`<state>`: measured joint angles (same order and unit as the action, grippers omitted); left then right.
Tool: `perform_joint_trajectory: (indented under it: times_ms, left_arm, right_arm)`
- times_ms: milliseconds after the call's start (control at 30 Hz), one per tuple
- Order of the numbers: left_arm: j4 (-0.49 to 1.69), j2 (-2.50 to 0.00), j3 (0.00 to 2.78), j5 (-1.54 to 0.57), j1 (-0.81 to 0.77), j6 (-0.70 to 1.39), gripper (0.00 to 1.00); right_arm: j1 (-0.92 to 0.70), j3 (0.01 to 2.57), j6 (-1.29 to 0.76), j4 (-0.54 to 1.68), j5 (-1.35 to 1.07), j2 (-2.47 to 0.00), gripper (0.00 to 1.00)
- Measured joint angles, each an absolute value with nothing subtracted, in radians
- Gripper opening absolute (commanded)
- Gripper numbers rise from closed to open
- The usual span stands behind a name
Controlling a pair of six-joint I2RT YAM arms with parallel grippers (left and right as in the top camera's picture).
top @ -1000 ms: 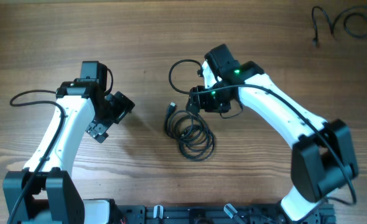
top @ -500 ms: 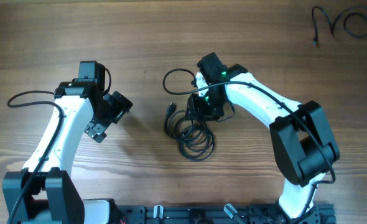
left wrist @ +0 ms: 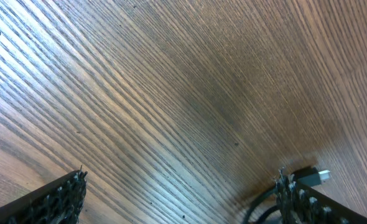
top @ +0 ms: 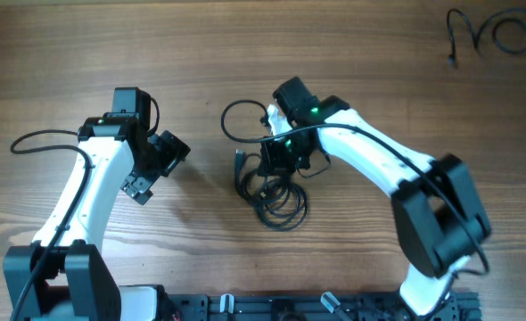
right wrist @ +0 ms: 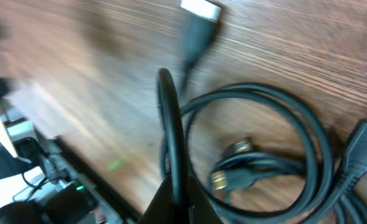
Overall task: Untangle cables
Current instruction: 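Grasp a second black cable with the right gripper and lift it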
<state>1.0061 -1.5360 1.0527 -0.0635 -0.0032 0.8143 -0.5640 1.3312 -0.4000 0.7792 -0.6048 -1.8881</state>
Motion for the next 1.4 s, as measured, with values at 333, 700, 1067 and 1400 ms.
perform_joint_trajectory:
  times_ms: [333,700,1067,1400]
  left_arm:
    - [1.007,-1.536,1.053,-0.059,-0.003,0.814,1.00]
    - [1.044,-1.536,1.053,-0.142,-0.002,0.817,1.00]
    - [1.061,-1.535,1.052,-0.591,-0.029,0.455,0.97]
    - [0.915,-1.535,1.051,-0.691,-0.035,0.719,0.87]
  right_arm:
    - [-0.564,1.353,-0.474,0.669,-0.621,-1.480,0.04]
    - [-0.564,1.353,-0.736,0.659,-0.521,-1.470,0.04]
    - [-0.564,1.353,-0.856,0.696,-0.362,-1.472,0.04]
    - [-0.564,1.353,-0.874,0.698,-0.416,-1.477,0.04]
